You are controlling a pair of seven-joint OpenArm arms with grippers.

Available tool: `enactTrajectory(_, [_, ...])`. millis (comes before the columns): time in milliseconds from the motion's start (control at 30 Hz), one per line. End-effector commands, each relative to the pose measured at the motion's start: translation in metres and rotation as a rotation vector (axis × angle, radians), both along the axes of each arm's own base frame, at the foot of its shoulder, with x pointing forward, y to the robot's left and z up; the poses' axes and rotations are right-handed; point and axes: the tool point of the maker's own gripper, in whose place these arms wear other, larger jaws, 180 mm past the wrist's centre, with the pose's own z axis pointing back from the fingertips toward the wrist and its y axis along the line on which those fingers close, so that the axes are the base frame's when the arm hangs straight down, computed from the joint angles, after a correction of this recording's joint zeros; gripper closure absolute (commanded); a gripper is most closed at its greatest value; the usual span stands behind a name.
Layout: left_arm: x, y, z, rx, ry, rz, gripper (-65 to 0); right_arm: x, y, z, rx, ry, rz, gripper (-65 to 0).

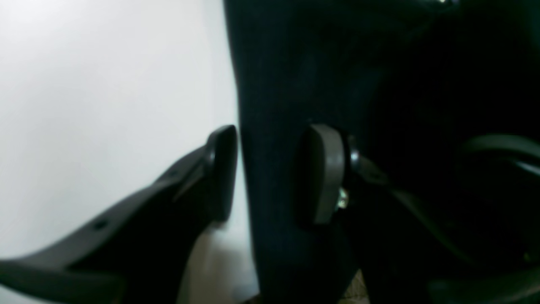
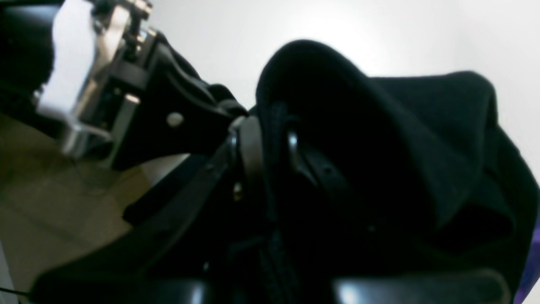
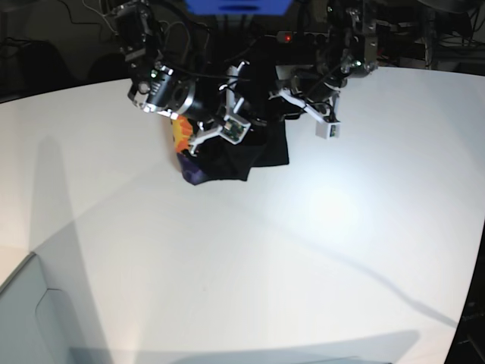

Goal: Fold the T-shirt properly
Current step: 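Grasp the shirt's end with the right gripper and fold it over, then fold the shirt end over the stack with the right gripper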

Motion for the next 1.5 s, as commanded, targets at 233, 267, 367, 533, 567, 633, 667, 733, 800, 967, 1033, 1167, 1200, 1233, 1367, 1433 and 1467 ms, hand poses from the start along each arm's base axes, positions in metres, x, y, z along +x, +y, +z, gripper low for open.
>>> enactTrajectory(233, [0.000,0.005,0.019,0.044,-0.035,-0.022,-26.9,0.004,0.023,0.025,0.088,-0.050,0.031,-0.1])
enactTrajectory(267, [0.000,0.009,0.018,0.055,-0.035,-0.028,-26.9,0.005,0.023,0.026,0.089,-0.052,0.030,-0.2])
enactTrajectory(367, [-0.003,0.012,0.017,0.067,-0.028,-0.035,-26.9,0.007,0.023,0.026,0.086,-0.058,0.031,-3.6])
enactTrajectory(533, [-0.004,0.035,0.016,0.100,-0.023,0.006,-26.9,0.009,0.016,0.023,0.062,-0.065,0.037,-23.6])
enactTrajectory(567, [-0.003,0.039,0.016,0.105,-0.024,0.015,-26.9,0.009,0.016,0.023,0.060,-0.066,0.038,-27.8])
enactTrajectory(633, [-0.003,0.044,0.016,0.112,-0.024,0.027,-26.9,0.009,0.015,0.022,0.057,-0.066,0.041,-35.4])
enactTrajectory(667, [-0.002,0.047,0.016,0.116,-0.025,0.033,-26.9,0.009,0.015,0.023,0.059,-0.067,0.041,-38.5])
enactTrajectory(733, [-0.004,0.049,0.016,0.120,-0.022,0.039,-26.9,0.008,0.014,0.022,0.057,-0.066,0.038,-42.8])
enactTrajectory(800, [-0.003,0.051,0.018,0.123,-0.027,0.044,-26.9,0.008,0.014,0.023,0.058,-0.067,0.036,-43.8])
enactTrajectory(967, [-0.004,0.050,0.031,0.133,-0.059,0.028,-26.9,0.008,0.008,0.027,0.047,-0.089,0.041,-43.8])
enactTrajectory(1033, [-0.003,0.050,0.036,0.136,-0.072,0.026,-26.9,0.009,0.005,0.033,0.043,-0.115,0.045,-43.8])
enactTrajectory(1167, [0.000,0.070,0.041,0.166,-0.087,0.082,-26.9,0.015,-0.007,0.045,0.040,-0.154,0.008,-44.2])
enactTrajectory(1200, [-0.002,0.075,0.041,0.175,-0.085,0.091,-26.9,0.017,-0.013,0.045,0.036,-0.154,-0.013,-44.2])
enactTrajectory(1233, [-0.003,0.080,0.041,0.182,-0.082,0.103,-26.9,0.020,-0.019,0.045,0.031,-0.156,-0.033,-44.3])
enactTrajectory(1367, [-0.004,0.100,0.044,0.215,-0.085,0.147,-26.9,0.030,-0.039,0.043,0.009,-0.158,-0.096,-44.2])
enactTrajectory(1433, [-0.006,0.108,0.044,0.228,-0.082,0.164,-26.9,0.038,-0.053,0.042,-0.003,-0.161,-0.142,-44.0])
enactTrajectory(1467, [-0.006,0.111,0.045,0.234,-0.083,0.171,-26.9,0.041,-0.059,0.042,-0.009,-0.165,-0.162,-43.9])
